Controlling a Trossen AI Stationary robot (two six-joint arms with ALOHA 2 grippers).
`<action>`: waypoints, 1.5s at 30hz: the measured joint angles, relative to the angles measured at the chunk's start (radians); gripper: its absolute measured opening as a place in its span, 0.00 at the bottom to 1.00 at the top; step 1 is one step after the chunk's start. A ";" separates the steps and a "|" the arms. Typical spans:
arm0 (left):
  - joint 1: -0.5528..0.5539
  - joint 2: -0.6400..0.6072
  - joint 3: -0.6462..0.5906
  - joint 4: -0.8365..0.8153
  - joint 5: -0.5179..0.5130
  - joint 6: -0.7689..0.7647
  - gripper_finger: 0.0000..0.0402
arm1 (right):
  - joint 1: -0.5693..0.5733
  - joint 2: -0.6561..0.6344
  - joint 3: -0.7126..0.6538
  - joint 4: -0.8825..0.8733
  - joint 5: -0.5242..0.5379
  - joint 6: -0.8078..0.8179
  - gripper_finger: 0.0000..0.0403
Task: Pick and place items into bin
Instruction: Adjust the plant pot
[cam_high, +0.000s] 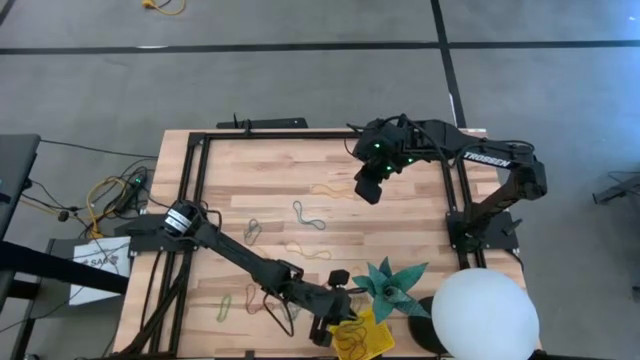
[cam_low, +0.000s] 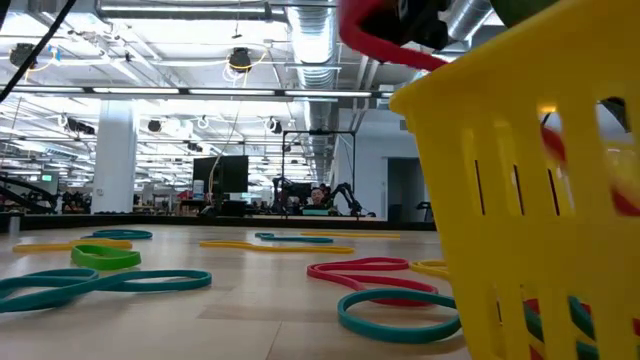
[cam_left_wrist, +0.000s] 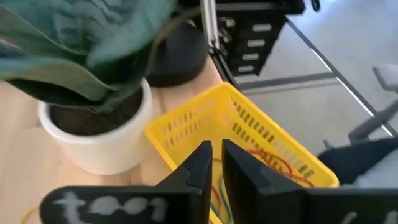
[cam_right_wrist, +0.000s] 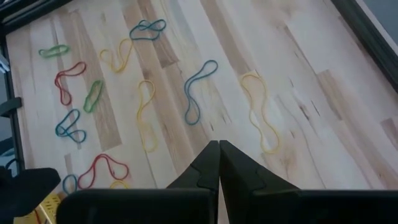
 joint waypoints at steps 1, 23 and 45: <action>0.001 0.000 0.000 -0.009 0.010 0.002 0.08 | 0.000 0.000 0.000 0.000 0.000 0.000 0.01; 0.016 -0.477 0.116 -0.970 -0.357 -0.032 0.29 | 0.026 -0.187 0.000 -0.023 0.033 -0.061 0.01; -0.026 -0.870 -0.959 0.455 -0.245 0.057 0.01 | 0.348 -0.631 -0.700 0.867 0.034 -0.060 0.01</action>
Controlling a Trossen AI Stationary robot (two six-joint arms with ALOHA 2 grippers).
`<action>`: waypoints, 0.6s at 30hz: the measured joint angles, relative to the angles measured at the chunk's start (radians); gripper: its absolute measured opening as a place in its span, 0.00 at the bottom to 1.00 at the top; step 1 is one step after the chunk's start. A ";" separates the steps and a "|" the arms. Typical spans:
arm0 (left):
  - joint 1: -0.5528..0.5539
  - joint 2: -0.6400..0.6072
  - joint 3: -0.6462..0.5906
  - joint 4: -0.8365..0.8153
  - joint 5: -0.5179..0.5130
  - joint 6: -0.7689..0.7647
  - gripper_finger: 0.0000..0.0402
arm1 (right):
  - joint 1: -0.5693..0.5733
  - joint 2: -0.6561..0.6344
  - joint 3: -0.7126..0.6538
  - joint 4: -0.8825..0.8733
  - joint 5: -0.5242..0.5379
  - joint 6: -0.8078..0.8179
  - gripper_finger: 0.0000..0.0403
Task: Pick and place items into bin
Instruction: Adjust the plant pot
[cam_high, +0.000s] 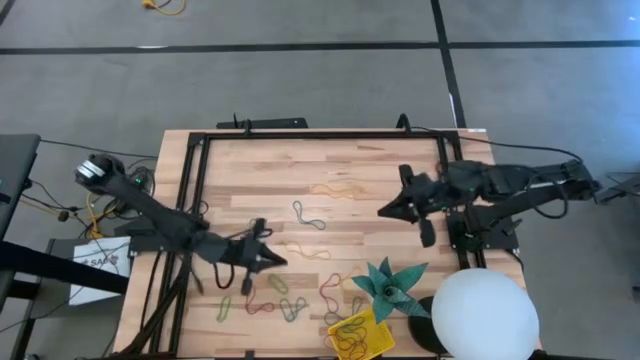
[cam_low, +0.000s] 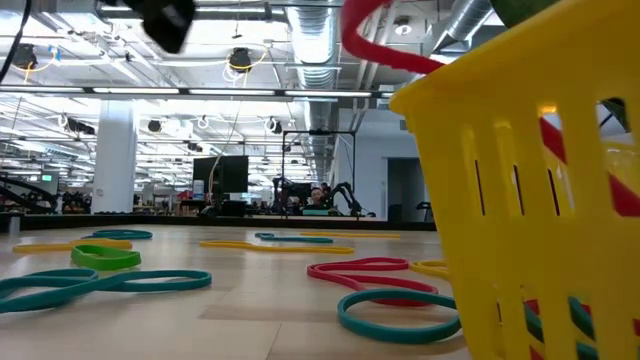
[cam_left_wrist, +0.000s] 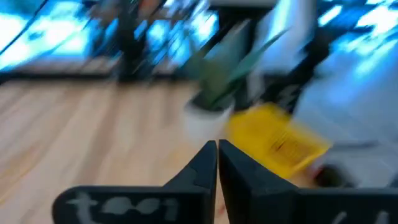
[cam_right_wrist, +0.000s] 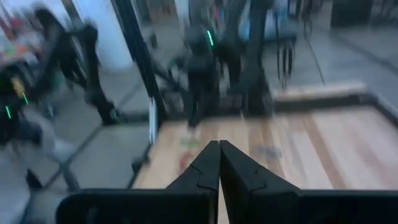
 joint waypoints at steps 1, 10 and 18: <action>0.021 0.047 -0.014 0.122 0.058 0.019 0.00 | -0.001 -0.011 -0.004 0.032 0.003 0.000 0.01; 0.204 0.502 0.283 0.184 0.443 0.056 0.00 | -0.072 -0.064 -0.006 0.046 0.022 0.031 0.01; 0.240 0.789 0.593 0.056 0.641 0.099 0.00 | -0.081 -0.063 -0.006 -0.015 0.022 0.033 0.01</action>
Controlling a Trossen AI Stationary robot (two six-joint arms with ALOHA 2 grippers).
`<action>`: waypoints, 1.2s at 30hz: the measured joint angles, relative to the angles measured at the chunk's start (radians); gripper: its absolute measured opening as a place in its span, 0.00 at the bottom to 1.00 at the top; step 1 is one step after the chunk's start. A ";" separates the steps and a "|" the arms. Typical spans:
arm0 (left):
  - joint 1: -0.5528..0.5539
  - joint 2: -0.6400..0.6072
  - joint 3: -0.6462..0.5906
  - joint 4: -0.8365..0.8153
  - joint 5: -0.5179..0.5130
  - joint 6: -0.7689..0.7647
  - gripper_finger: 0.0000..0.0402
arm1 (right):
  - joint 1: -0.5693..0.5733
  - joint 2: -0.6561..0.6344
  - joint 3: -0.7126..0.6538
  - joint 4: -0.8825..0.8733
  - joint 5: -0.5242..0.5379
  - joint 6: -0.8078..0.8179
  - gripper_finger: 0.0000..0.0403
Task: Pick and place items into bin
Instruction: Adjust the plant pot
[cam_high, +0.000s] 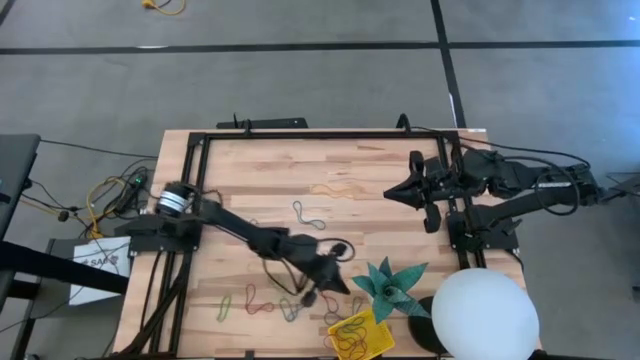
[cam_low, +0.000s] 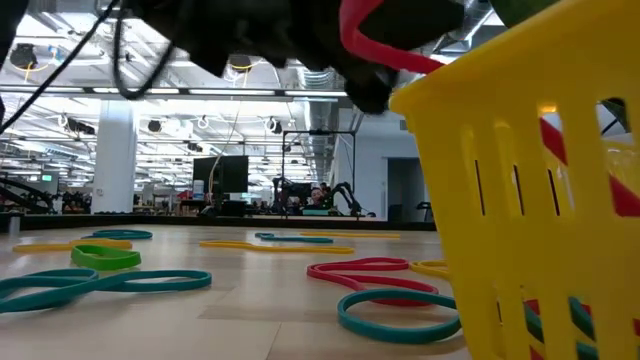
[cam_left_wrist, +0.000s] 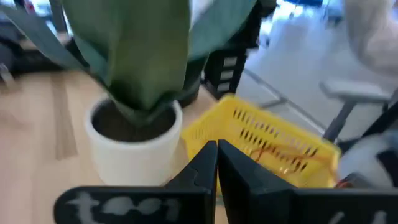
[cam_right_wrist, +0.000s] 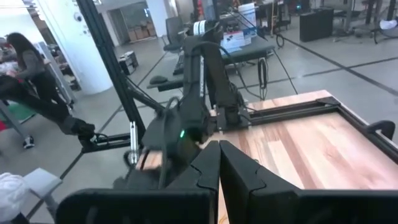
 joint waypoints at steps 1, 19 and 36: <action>-0.003 0.029 0.033 -0.022 -0.007 0.011 0.00 | 0.000 0.000 0.000 -0.002 0.000 0.000 0.01; -0.010 0.294 0.410 -0.245 -0.024 0.081 0.00 | 0.000 0.023 -0.001 -0.004 -0.001 0.029 0.01; 0.102 0.295 0.410 -0.099 0.019 0.004 0.00 | 0.000 0.070 -0.001 -0.005 -0.001 0.053 0.01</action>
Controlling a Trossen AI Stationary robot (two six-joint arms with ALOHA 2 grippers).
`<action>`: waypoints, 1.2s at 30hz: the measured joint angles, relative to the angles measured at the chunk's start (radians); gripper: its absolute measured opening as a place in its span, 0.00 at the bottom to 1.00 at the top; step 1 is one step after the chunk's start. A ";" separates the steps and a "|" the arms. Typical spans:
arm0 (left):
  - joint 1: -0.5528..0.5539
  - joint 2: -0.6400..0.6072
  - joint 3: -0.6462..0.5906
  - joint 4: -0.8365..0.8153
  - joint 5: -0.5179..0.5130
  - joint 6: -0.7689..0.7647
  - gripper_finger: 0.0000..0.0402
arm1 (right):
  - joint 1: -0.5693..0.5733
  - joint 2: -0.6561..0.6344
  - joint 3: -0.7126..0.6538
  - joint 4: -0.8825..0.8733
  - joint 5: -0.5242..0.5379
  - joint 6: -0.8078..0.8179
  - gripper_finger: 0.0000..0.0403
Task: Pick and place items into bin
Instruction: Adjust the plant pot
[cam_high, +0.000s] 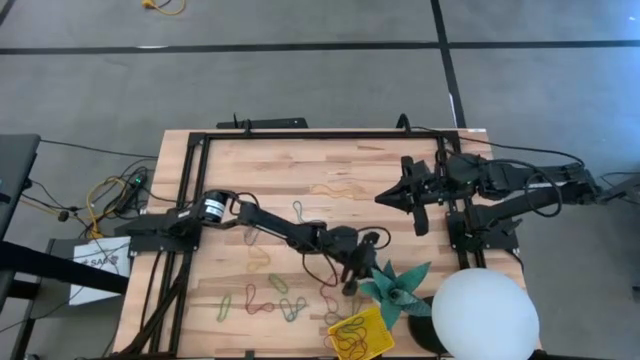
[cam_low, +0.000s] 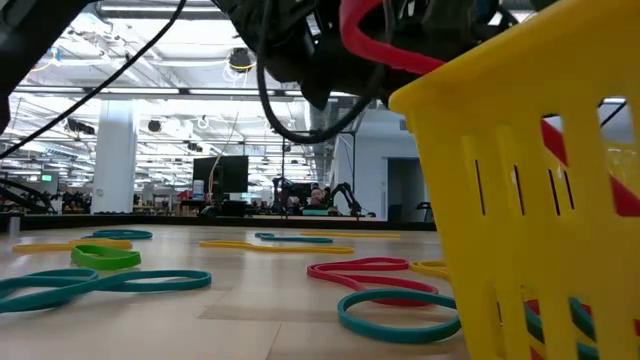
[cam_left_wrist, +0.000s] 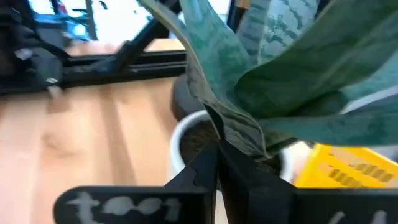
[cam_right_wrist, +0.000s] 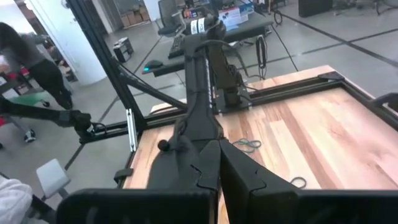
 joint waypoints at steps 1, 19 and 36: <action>0.002 0.000 0.000 -0.006 0.019 -0.004 0.00 | 0.001 -0.002 0.000 0.004 -0.002 -0.004 0.01; 0.006 -0.157 0.000 -0.274 -0.117 0.074 0.00 | 0.100 -0.116 0.069 0.004 -0.313 -0.098 0.01; -0.240 -0.219 -0.001 -0.315 -0.058 0.108 0.00 | 0.100 -0.124 0.068 -0.098 -0.312 -0.110 0.01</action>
